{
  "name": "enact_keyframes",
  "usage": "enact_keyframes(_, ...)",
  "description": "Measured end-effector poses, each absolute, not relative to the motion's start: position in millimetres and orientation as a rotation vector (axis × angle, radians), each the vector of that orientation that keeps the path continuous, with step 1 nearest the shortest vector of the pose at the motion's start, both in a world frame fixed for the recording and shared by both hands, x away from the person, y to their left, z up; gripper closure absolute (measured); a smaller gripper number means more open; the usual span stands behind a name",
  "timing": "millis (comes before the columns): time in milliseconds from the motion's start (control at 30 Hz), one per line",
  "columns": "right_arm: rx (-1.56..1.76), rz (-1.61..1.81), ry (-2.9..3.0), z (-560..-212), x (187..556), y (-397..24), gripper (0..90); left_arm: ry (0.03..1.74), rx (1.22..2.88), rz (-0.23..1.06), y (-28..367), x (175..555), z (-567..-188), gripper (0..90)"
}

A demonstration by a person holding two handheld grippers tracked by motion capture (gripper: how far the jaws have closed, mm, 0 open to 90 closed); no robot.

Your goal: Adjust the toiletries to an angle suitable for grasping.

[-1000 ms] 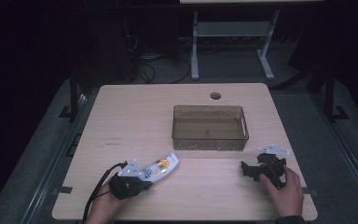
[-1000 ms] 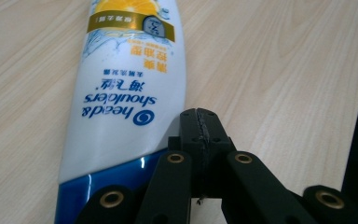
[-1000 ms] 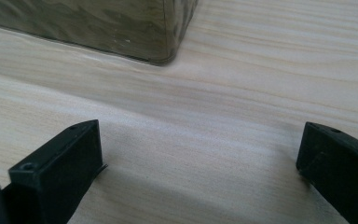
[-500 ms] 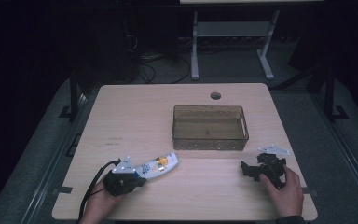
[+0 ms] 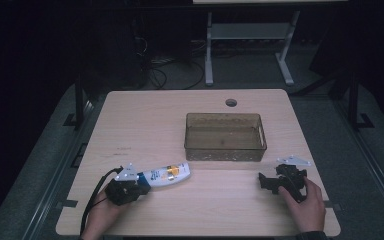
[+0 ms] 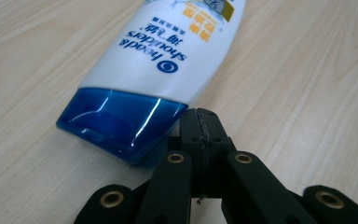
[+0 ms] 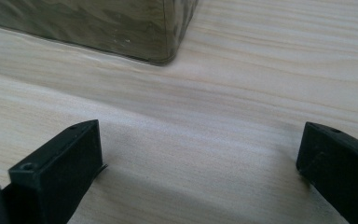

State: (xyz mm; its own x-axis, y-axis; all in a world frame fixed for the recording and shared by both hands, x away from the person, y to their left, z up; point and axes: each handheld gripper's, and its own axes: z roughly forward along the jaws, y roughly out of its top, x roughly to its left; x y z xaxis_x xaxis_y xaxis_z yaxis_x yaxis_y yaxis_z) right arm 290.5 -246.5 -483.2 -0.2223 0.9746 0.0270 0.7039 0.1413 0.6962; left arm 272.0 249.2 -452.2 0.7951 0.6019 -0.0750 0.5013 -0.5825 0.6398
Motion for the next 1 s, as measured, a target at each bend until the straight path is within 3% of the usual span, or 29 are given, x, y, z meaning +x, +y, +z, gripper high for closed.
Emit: enact_keyframes(1000,1.606,0.832,1.99,-483,290,-246,0.0,0.91,2.258,0.264,269,291,-456,89.6)
